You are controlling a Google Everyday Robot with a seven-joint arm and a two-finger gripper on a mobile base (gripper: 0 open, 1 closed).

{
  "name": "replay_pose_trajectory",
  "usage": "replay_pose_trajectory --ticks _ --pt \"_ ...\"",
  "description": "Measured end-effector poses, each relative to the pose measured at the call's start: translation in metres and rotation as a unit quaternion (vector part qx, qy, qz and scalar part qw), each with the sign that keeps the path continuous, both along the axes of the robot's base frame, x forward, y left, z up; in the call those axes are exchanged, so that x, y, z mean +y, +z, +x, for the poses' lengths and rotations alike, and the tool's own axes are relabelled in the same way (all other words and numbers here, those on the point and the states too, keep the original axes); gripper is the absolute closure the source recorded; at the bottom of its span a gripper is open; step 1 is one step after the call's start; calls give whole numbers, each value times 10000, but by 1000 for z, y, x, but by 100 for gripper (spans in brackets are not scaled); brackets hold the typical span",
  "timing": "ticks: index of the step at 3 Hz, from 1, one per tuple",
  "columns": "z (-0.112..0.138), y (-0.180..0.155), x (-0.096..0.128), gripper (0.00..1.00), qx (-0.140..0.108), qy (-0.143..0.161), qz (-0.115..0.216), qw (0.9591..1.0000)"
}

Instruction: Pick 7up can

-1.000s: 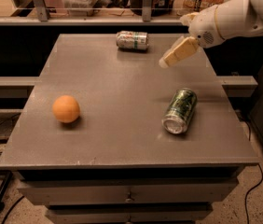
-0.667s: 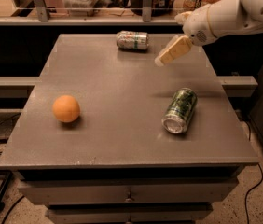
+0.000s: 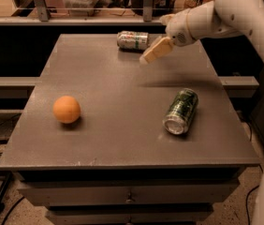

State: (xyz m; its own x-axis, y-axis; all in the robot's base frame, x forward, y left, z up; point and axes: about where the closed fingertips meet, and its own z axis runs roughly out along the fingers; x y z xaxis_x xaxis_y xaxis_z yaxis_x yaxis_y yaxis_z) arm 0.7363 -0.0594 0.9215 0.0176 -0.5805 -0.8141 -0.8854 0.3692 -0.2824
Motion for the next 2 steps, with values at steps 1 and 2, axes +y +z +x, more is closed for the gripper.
replay_pose_trajectory --ticks 1,2 --pt "26 -16 17 0 21 -124 185 9997" --pt "41 -26 22 0 60 -350 342 9988"
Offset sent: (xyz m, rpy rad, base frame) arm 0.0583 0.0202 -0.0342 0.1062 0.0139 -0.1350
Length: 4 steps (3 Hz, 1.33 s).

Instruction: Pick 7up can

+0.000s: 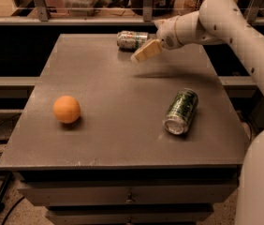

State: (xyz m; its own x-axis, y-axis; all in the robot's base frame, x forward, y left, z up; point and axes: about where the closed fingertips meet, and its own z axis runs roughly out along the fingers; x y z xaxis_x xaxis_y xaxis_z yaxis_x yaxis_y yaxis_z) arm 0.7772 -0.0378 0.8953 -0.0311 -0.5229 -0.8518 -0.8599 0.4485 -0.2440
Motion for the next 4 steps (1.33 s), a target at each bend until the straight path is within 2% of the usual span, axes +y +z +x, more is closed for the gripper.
replay_pose_trajectory --ticks 1,2,4 --pt "12 -9 1 0 126 -169 133 9997" --pt "28 -21 8 0 300 -175 208 9992" --pt "50 -38 15 0 518 -2 315 9982"
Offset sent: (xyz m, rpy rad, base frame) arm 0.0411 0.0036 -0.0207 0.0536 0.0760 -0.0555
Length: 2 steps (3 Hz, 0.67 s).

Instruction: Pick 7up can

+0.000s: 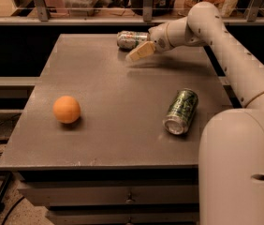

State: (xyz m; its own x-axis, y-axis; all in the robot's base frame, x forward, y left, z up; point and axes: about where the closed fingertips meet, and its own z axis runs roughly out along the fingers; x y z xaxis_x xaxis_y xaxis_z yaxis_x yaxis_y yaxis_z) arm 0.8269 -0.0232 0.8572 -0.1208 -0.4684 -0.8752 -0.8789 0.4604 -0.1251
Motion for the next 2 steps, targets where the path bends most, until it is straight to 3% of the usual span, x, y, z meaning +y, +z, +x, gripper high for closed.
replay_pose_trajectory --ticks 2 --pt "3 1 5 41 33 186 111 9998"
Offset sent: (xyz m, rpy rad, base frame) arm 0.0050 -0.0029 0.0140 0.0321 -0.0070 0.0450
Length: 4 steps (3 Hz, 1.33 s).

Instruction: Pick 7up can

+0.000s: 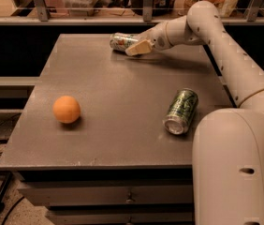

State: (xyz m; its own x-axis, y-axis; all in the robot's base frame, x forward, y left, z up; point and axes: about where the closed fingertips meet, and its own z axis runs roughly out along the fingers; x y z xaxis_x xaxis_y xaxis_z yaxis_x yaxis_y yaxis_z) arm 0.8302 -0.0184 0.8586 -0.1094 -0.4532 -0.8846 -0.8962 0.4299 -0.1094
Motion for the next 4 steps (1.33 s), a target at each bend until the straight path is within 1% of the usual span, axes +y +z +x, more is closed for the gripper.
replay_pose_trajectory --ticks 2,3,4 --pt "-9 25 3 87 -226 134 214 9994" --pt "-38 90 10 100 -770 542 -97 9955" --pt "-64 148 9 100 -1249 798 -416 9881"
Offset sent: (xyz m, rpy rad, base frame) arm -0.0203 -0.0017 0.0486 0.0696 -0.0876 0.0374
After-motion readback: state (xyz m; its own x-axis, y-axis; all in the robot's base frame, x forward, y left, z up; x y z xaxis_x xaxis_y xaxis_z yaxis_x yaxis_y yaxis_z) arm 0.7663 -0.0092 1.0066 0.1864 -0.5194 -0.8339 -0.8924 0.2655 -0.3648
